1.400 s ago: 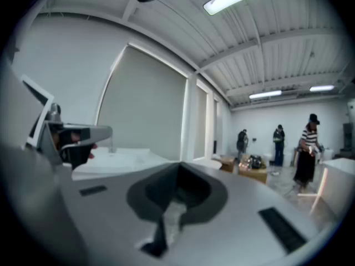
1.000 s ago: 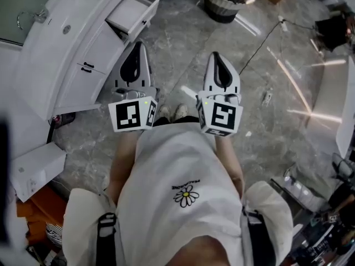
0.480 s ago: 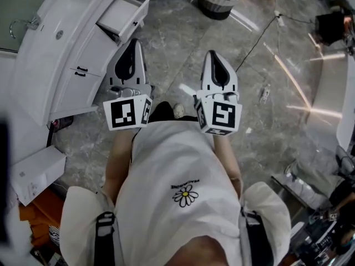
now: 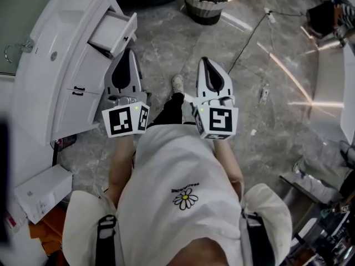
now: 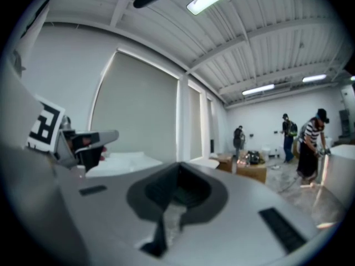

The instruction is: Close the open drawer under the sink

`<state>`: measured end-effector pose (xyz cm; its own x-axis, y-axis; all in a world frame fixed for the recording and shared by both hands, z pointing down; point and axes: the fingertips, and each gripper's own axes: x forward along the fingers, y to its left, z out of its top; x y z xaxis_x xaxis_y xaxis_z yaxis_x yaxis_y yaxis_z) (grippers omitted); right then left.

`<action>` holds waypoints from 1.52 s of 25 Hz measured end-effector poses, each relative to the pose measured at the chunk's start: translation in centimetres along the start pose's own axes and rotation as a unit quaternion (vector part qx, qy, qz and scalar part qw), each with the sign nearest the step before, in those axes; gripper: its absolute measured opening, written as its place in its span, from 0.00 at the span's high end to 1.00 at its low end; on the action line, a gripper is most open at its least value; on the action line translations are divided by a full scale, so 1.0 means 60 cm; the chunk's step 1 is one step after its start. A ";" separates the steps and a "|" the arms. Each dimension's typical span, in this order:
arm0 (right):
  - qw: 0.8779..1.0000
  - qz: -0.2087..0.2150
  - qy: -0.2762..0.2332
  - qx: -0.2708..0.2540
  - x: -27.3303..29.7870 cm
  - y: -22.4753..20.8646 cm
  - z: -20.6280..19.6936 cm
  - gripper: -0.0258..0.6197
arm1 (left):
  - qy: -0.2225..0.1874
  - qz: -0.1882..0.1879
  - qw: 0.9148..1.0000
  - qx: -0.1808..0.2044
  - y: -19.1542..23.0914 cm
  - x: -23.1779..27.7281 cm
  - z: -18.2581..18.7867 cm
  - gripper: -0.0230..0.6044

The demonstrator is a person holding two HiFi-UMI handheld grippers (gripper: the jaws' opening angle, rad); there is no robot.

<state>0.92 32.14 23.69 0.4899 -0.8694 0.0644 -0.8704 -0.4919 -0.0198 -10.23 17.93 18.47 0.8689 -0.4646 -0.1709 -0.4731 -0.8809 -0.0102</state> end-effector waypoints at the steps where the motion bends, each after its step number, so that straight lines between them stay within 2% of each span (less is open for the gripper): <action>1: 1.000 0.003 0.003 -0.002 0.008 0.001 -0.003 0.91 | -0.001 -0.004 1.000 0.001 0.000 0.008 -0.005 0.93; 8: 0.997 0.055 -0.007 -0.054 0.107 0.017 0.021 0.91 | 0.003 -0.009 1.000 -0.013 0.013 0.108 -0.045 0.93; 12: 0.996 0.070 -0.003 -0.059 0.185 -0.003 0.025 0.91 | 0.004 -0.010 1.000 -0.011 0.025 0.196 -0.063 0.93; 16: 0.994 0.083 0.010 -0.067 0.263 -0.032 0.025 0.91 | 0.003 0.006 1.000 -0.019 0.053 0.283 -0.077 0.93; 22: 0.991 0.107 0.016 -0.076 0.394 -0.070 0.050 0.91 | -0.009 0.021 1.000 -0.019 0.090 0.403 -0.073 0.93; 27: 0.988 0.133 0.012 -0.076 0.493 -0.072 0.064 0.91 | -0.015 0.055 0.998 -0.024 0.143 0.468 -0.079 0.93; 32: 0.984 0.166 0.009 -0.069 0.556 -0.047 0.070 0.91 | -0.020 0.092 0.995 -0.015 0.194 0.483 -0.074 0.93; 38: 0.968 0.237 0.001 -0.080 0.606 0.014 0.077 0.91 | -0.021 0.174 0.984 -0.007 0.254 0.458 -0.072 0.93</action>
<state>18.23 -0.07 21.37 0.0330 -0.9955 0.0885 -0.9940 -0.0235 0.1072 7.04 -8.64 17.87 0.6476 -0.7349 -0.2015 -0.7391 -0.6701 0.0686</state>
